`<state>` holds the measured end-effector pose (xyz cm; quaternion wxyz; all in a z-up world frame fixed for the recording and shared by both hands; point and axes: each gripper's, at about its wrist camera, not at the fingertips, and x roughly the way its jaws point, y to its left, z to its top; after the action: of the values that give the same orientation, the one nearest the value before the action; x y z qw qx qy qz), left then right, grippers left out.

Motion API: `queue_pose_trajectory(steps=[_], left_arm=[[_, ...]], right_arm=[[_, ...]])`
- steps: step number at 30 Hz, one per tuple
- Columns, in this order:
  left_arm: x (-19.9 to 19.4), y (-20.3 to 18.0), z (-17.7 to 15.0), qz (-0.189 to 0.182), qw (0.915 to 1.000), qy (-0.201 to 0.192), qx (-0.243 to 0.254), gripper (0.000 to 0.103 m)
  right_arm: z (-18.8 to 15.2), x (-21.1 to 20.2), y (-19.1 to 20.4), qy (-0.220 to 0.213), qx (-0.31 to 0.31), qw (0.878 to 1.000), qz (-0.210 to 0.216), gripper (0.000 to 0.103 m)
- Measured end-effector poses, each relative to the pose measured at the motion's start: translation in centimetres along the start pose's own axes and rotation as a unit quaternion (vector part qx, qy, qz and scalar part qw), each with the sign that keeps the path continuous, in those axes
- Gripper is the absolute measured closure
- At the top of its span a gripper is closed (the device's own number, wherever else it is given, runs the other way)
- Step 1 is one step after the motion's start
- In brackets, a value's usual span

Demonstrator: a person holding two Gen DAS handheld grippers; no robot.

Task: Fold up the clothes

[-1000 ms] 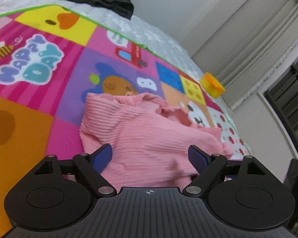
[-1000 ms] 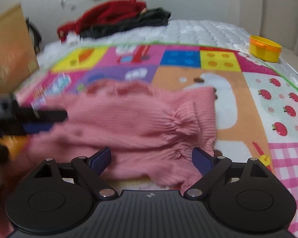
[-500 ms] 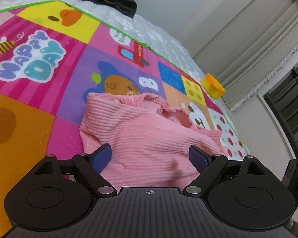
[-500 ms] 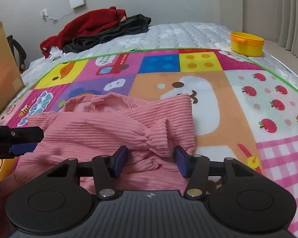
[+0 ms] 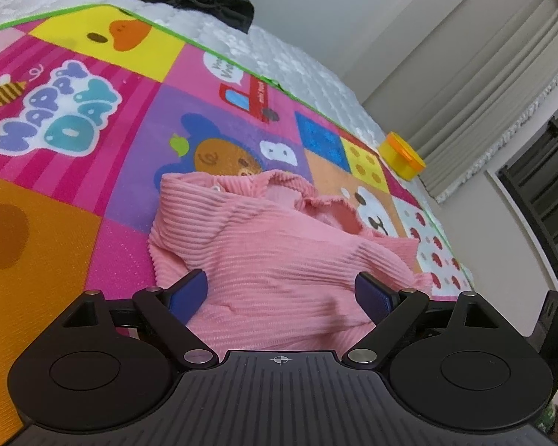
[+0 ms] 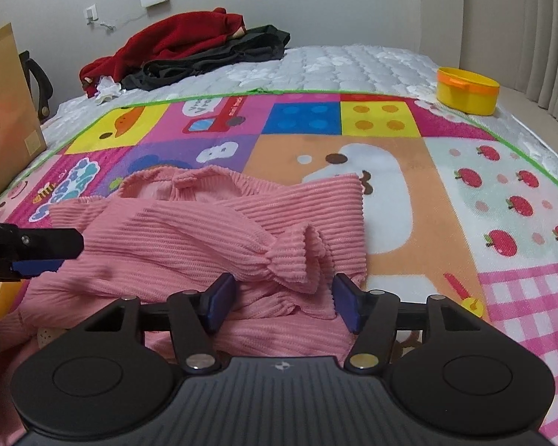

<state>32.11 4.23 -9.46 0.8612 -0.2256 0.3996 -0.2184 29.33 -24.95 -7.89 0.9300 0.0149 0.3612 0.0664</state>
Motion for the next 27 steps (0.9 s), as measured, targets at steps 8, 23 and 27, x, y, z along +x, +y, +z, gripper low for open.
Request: queue_pose_trajectory(steps=[8, 23, 27], left_arm=[[-0.5, 0.3, 0.4, -0.006, 0.9999, 0.001, -0.009, 0.011], [-6.0, 7.0, 3.7, 0.015, 0.9855, -0.106, -0.132, 0.005], [-7.3, 7.1, 4.0, -0.016, 0.9811, -0.120, -0.151, 0.005]], right_arm=[[4.5, -1.5, 2.3, -0.041, -0.062, 0.996, 0.042, 0.035], [7.5, 5.8, 5.3, 0.053, -0.104, 0.986, 0.121, 0.097], [6.9, -1.5, 4.3, 0.059, -0.100, 0.979, 0.168, 0.103]])
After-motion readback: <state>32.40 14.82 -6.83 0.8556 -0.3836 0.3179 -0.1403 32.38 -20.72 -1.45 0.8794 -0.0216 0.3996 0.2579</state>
